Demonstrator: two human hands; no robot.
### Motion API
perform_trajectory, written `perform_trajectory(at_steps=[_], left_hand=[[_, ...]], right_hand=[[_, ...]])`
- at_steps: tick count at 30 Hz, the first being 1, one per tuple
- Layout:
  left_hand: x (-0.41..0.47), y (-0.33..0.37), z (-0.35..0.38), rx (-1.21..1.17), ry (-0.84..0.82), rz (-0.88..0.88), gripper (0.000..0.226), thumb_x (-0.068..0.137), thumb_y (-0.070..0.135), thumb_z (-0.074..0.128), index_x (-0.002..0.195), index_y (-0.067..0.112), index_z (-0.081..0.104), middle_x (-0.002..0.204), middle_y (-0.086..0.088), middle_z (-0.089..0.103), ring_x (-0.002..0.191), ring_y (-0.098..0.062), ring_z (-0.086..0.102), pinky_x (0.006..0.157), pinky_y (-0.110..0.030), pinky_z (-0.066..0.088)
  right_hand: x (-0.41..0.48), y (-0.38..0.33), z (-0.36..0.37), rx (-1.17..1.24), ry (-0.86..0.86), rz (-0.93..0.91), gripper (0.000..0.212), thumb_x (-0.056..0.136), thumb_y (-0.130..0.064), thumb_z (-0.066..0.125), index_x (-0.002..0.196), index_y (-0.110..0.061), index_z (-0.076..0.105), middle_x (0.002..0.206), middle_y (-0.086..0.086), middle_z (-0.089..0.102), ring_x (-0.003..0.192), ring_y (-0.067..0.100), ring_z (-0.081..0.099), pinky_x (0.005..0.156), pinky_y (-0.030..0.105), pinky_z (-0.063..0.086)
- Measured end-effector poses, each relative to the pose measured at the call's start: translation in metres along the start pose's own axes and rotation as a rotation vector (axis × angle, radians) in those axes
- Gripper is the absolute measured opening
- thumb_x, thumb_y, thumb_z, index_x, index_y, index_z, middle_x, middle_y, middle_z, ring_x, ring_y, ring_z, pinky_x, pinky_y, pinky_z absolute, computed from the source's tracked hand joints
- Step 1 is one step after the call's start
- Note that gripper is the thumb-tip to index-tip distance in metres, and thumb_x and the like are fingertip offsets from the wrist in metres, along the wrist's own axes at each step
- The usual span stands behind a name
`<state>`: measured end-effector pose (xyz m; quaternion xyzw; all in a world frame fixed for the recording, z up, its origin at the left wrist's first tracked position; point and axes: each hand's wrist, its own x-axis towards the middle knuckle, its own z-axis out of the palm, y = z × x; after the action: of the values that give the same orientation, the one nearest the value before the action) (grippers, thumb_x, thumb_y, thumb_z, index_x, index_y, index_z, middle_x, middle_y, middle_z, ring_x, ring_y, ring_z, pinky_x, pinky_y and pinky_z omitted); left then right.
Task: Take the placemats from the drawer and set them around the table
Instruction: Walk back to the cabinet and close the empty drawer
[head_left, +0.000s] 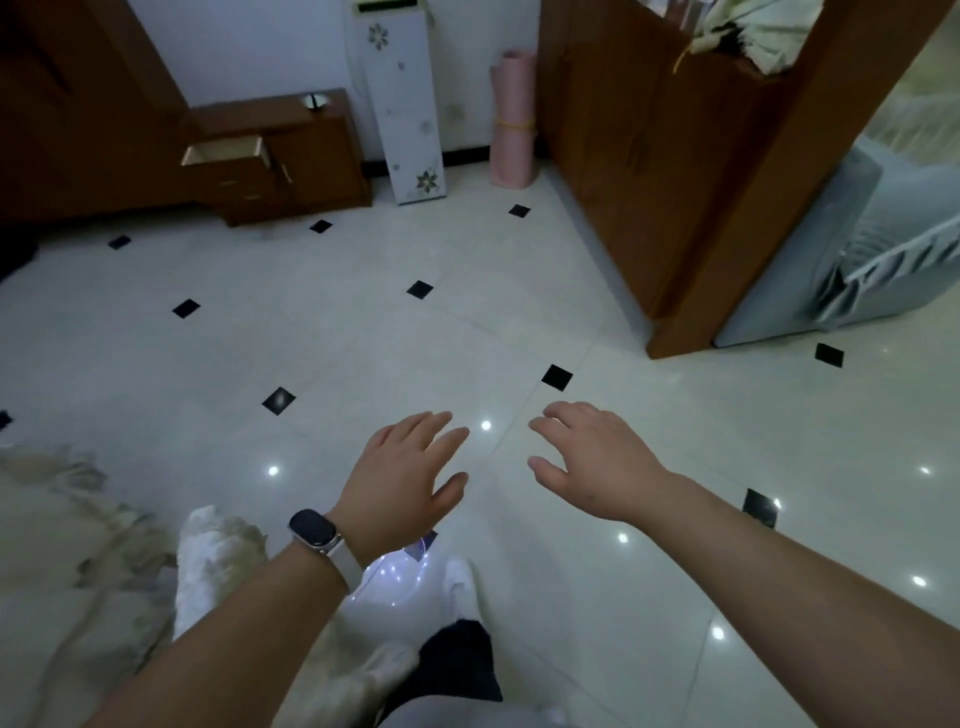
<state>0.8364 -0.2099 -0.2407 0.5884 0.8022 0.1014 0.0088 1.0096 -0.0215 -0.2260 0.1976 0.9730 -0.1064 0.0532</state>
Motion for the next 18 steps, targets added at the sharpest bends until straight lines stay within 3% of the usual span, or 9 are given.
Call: perform_trajectory(at_steps=[9,18], left_hand=[[0.114,-0.102,0.036,-0.055,-0.060,-0.072,0.051,0.085,0.049,0.044,0.126,0.022,0.061,0.131,-0.003,0.060,0.120,-0.026,0.056,0.094,-0.042,0.046],[0.245,-0.260,0.003,-0.057,-0.014,-0.086,0.052,0.087,0.048,0.042,0.127,0.018,0.060,0.131,-0.007,0.060,0.119,-0.030,0.056,0.094,-0.044,0.045]], right_hand=[[0.157,0.030,-0.014,-0.054,-0.061,0.007,0.055,0.091,-0.054,0.037,0.135,-0.023,0.049,0.137,0.001,0.050,0.123,0.022,0.046,0.099,0.037,0.038],[0.348,0.027,-0.069,-0.093,-0.052,0.007,0.063,0.087,-0.059,0.026,0.134,-0.024,0.050,0.138,0.000,0.050,0.123,0.021,0.047,0.098,0.036,0.038]])
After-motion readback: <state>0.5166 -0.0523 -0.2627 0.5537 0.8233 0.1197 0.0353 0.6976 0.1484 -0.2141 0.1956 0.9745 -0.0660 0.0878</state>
